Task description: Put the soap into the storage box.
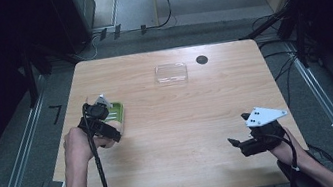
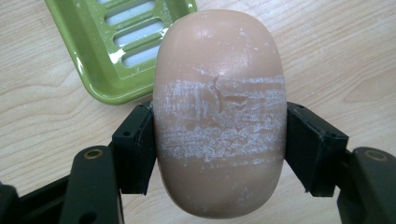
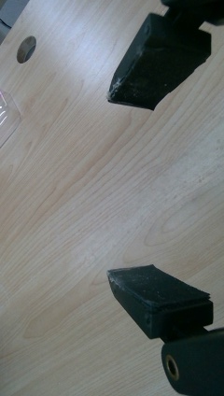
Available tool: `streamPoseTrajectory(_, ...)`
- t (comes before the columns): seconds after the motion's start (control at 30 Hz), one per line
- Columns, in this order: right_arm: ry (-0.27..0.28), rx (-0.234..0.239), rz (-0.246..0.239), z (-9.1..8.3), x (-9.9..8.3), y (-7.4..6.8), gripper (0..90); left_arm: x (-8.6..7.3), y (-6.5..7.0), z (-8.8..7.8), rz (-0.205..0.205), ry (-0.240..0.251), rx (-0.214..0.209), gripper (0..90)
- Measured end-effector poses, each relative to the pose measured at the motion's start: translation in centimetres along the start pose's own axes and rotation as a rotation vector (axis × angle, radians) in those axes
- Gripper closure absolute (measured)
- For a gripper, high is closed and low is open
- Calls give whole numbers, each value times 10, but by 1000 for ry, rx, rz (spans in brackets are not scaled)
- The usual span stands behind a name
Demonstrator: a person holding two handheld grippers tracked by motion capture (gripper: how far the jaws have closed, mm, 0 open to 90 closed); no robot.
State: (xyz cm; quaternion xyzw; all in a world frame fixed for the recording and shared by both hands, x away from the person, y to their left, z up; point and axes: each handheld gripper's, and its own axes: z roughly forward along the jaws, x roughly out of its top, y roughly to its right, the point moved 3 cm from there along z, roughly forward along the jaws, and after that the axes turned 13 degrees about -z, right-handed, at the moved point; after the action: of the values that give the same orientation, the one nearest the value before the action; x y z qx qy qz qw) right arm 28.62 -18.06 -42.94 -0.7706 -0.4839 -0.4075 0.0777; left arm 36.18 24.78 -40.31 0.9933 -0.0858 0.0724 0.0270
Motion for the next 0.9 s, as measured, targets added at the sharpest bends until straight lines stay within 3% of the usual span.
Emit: streamPoseTrajectory(0.9, -2, -3, -1, 0, 0, -1, 135, 21, -12, 2, -41, 33, -4, 337)
